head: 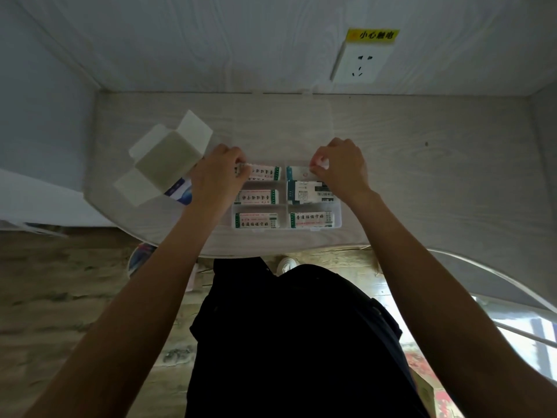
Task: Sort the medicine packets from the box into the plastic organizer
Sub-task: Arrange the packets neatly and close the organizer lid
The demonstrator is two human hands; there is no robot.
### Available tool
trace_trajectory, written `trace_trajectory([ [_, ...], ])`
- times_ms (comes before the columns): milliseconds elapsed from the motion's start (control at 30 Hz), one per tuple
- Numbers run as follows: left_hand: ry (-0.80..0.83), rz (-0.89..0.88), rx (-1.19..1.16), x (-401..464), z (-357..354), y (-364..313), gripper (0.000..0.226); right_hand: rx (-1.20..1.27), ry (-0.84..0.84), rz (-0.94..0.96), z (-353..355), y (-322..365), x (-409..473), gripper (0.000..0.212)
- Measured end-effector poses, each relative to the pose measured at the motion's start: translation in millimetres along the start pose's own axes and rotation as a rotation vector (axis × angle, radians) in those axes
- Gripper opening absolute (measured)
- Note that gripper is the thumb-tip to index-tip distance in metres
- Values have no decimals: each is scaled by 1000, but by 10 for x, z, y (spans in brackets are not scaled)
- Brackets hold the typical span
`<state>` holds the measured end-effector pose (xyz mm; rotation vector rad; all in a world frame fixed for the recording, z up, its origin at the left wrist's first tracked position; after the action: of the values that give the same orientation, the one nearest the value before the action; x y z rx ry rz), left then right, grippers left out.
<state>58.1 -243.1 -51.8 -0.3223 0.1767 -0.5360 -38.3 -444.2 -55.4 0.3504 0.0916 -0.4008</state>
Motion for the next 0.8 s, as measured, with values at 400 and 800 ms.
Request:
trace_trajectory([
  [400, 39, -469, 18, -55, -114, -35, 23, 70, 75, -51, 29, 66, 9, 21],
  [800, 50, -405, -15, -106, -147, 11, 22, 219, 10, -18, 41, 52, -28, 18],
])
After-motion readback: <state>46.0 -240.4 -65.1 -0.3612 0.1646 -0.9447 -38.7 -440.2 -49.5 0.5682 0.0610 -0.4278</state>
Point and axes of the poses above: each hand's wrist, its own x-axis towards the middle knuckle, its own z-axis out of the back of the hand, y = z × x, the point moved 3 cm from there along x, towards the middle knuckle, and after that the axes turned 2 degrees about z, right-handed, at the moved point
